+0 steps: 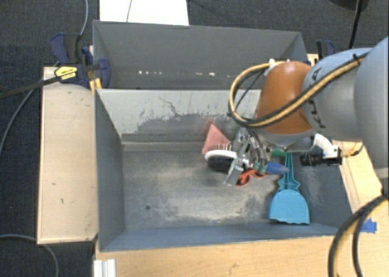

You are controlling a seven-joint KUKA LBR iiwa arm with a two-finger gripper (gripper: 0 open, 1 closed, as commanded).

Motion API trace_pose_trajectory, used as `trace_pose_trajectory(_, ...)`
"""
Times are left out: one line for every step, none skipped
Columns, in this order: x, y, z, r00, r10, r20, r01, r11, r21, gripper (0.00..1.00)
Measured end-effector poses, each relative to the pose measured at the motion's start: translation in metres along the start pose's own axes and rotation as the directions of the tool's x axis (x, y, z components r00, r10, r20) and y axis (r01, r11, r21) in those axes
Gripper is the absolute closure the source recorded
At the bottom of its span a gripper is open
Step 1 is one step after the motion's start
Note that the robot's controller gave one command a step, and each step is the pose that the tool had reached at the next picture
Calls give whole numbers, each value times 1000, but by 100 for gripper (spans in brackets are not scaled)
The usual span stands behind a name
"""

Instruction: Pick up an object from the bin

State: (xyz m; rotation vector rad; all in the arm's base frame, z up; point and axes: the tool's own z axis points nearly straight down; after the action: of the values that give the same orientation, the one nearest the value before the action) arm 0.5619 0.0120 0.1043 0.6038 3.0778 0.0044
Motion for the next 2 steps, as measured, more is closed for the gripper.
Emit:
trace_pose_trajectory(5, -3, 29, 997, -77, 8, 77, 997, -1, 100)
trace_pose_trajectory(5, -3, 29, 997, -78, 8, 78, 997, -1, 100)
